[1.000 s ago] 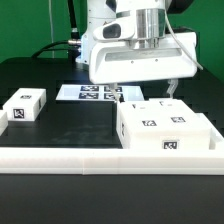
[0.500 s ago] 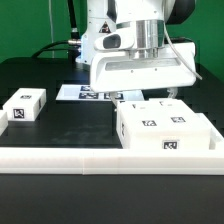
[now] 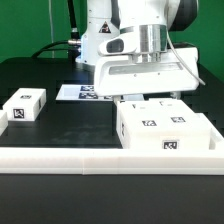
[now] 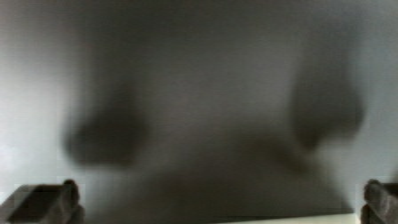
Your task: Assemble cabinet
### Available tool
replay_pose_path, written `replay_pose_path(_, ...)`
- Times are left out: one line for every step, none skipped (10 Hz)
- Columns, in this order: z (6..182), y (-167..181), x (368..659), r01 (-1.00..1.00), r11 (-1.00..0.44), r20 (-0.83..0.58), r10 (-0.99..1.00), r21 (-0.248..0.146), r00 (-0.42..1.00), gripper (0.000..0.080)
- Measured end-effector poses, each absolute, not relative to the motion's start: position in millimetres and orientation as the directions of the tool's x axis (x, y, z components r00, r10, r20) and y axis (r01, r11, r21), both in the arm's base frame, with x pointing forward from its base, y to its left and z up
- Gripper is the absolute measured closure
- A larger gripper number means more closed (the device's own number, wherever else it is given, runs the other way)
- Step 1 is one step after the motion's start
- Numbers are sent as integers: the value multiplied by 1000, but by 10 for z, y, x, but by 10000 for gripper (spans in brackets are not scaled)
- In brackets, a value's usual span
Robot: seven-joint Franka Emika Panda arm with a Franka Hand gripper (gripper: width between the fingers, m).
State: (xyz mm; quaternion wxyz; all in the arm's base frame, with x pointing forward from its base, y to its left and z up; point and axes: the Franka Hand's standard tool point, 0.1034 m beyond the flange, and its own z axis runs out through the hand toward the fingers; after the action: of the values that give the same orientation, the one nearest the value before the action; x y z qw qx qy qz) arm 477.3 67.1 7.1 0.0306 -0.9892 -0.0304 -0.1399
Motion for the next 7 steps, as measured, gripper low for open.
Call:
replay_pose_path(60, 670, 4783, 71, -996, 282, 54, -50, 958, 2)
replay_pose_path(60, 651, 4793, 78, -996, 284, 62, -45, 957, 2)
replay_pose_path(61, 626, 4800, 87, -995, 285, 72, -40, 956, 2)
replay_pose_path(61, 615, 4801, 95, -995, 285, 81, -37, 955, 2)
replay_pose_path(61, 601, 4805, 102, -994, 286, 89, -34, 954, 2)
replay_pose_path(63, 574, 4821, 113, -993, 288, 100, -29, 952, 2)
replay_pose_path(62, 549, 4838, 116, -993, 291, 103, -26, 951, 2)
